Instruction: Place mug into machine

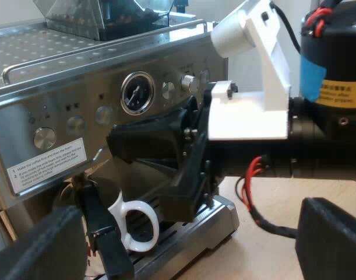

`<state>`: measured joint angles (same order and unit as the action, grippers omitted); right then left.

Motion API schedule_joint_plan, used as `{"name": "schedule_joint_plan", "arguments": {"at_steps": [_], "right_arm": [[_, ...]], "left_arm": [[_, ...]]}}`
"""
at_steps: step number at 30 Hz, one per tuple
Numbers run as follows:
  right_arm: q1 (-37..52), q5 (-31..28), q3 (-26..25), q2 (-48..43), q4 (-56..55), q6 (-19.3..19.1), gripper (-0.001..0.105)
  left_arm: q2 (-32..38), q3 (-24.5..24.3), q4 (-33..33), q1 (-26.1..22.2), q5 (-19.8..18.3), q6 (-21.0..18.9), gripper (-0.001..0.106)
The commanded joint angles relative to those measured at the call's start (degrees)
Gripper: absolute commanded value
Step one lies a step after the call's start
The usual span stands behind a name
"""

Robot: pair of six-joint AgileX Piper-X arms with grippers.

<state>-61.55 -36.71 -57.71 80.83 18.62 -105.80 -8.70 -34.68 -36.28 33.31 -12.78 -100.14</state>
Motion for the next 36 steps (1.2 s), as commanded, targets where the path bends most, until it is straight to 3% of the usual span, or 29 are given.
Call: {"name": "schedule_joint_plan", "arguments": {"at_steps": [1,19,36], "right_arm": [[0.34,-2.10,-1.58,0.96,0.92,-0.73,0.000],[6.72,-2.12,-3.53,3.06,0.92,0.64,0.000],[7.36,-2.04,-3.53,4.37,0.57,1.19,0.000]], "left_arm": [[0.37,-0.34,0.43,0.15,0.10,-0.31,0.079],[0.37,-0.34,0.43,0.15,0.10,-0.31,0.079],[0.37,-0.34,0.43,0.15,0.10,-0.31,0.079]]}}
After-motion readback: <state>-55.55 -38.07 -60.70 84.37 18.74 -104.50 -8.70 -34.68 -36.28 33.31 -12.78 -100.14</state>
